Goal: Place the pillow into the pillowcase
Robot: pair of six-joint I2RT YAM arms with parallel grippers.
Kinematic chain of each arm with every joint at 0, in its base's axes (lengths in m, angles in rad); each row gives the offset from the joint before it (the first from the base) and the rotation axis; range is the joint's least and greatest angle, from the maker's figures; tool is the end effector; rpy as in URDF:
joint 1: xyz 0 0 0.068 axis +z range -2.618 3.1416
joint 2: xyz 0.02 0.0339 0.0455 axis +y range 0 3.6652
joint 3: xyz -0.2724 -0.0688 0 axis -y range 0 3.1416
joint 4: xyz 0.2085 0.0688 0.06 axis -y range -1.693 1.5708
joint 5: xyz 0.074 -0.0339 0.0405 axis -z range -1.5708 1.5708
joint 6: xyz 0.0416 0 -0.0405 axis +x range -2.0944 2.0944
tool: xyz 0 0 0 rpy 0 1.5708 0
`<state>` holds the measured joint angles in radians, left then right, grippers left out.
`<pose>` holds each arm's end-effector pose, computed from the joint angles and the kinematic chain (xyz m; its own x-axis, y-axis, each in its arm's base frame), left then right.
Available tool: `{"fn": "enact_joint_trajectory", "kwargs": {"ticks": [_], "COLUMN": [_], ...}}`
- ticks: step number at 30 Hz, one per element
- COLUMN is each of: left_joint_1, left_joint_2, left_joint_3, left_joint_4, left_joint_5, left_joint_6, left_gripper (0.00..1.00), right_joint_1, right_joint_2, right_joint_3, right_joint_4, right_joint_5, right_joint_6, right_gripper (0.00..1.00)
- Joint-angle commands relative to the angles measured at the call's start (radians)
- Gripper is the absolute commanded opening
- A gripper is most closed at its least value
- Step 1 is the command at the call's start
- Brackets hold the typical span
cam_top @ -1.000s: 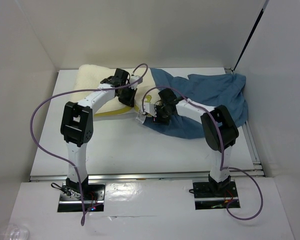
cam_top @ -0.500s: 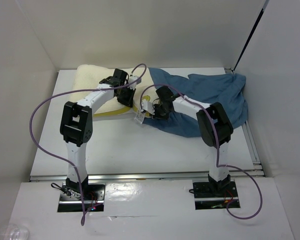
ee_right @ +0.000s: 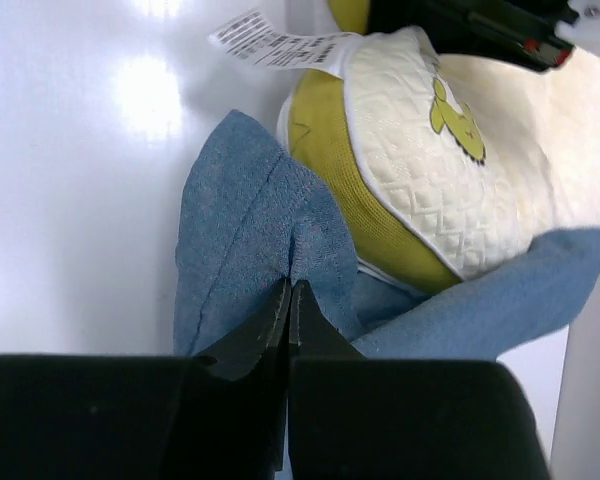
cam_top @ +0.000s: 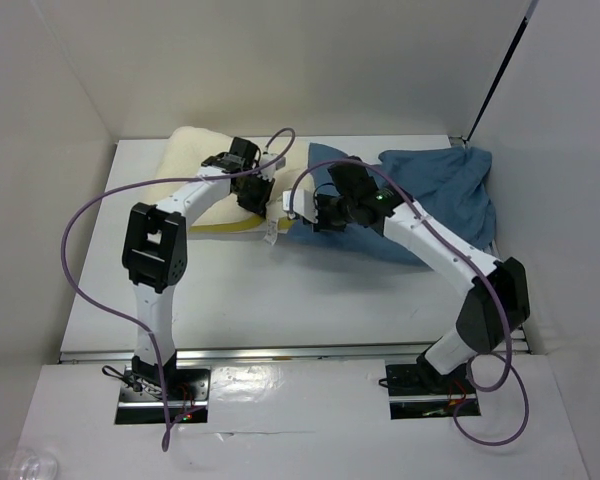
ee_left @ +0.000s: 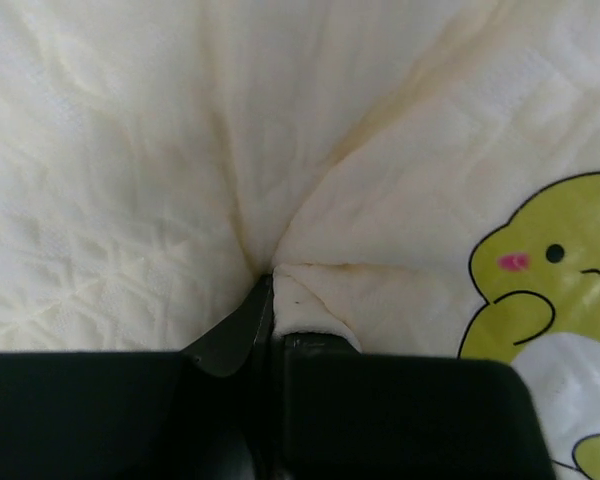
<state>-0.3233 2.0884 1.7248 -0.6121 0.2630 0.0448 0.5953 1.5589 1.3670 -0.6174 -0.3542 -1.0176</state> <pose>0.4090 -0.1485 0.2376 -0.7645 0.3018 -0.5697 0.4797 0.8566 -0.1900 0.2493 0.1863 0.3232 0.3012 -0.7598 -0.5761 -0.8904 -0.0078 -0.4552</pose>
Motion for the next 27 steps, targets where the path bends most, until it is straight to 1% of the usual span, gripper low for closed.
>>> {"fn": "enact_joint_trajectory", "kwargs": {"ticks": [1, 7, 11, 16, 18, 21, 22, 24, 25, 27], "left_joint_1": [-0.008, -0.026, -0.046, -0.066, -0.066, -0.066, -0.066, -0.066, -0.066, -0.066], "left_joint_2": [0.056, 0.076, 0.085, 0.076, 0.052, 0.032, 0.032, 0.022, 0.035, 0.071], "left_joint_3": [0.041, 0.073, 0.096, 0.090, 0.050, -0.025, -0.043, -0.076, -0.076, -0.059], "left_joint_4": [0.009, 0.000, -0.024, -0.035, -0.049, -0.049, -0.049, -0.049, -0.049, -0.086], "left_joint_5": [-0.031, -0.031, -0.031, -0.031, -0.004, 0.094, 0.155, 0.185, 0.212, 0.222], "left_joint_6": [-0.025, -0.034, -0.034, -0.043, -0.043, -0.084, -0.085, -0.097, -0.097, -0.097], "left_gripper": [0.00, 0.00, 0.00, 0.00, 0.00, 0.00, 0.00, 0.00, 0.00, 0.00], "right_joint_1": [0.043, 0.063, 0.110, 0.110, 0.110, 0.110, 0.119, 0.120, 0.120, 0.129], "right_joint_2": [-0.069, -0.091, -0.057, 0.045, 0.111, 0.177, 0.217, 0.251, 0.277, 0.302], "right_joint_3": [-0.011, 0.000, -0.032, -0.054, -0.020, 0.038, 0.081, 0.127, 0.164, 0.190], "right_joint_4": [-0.099, -0.197, -0.197, -0.045, 0.010, 0.056, 0.056, 0.056, 0.065, 0.065], "right_joint_5": [-0.063, -0.095, -0.095, -0.066, -0.054, -0.045, -0.036, -0.035, -0.035, -0.026], "right_joint_6": [0.020, 0.040, 0.072, 0.122, 0.148, 0.191, 0.201, 0.224, 0.225, 0.225], "right_gripper": [0.00, 0.00, 0.00, 0.00, 0.00, 0.00, 0.00, 0.00, 0.00, 0.00]}}
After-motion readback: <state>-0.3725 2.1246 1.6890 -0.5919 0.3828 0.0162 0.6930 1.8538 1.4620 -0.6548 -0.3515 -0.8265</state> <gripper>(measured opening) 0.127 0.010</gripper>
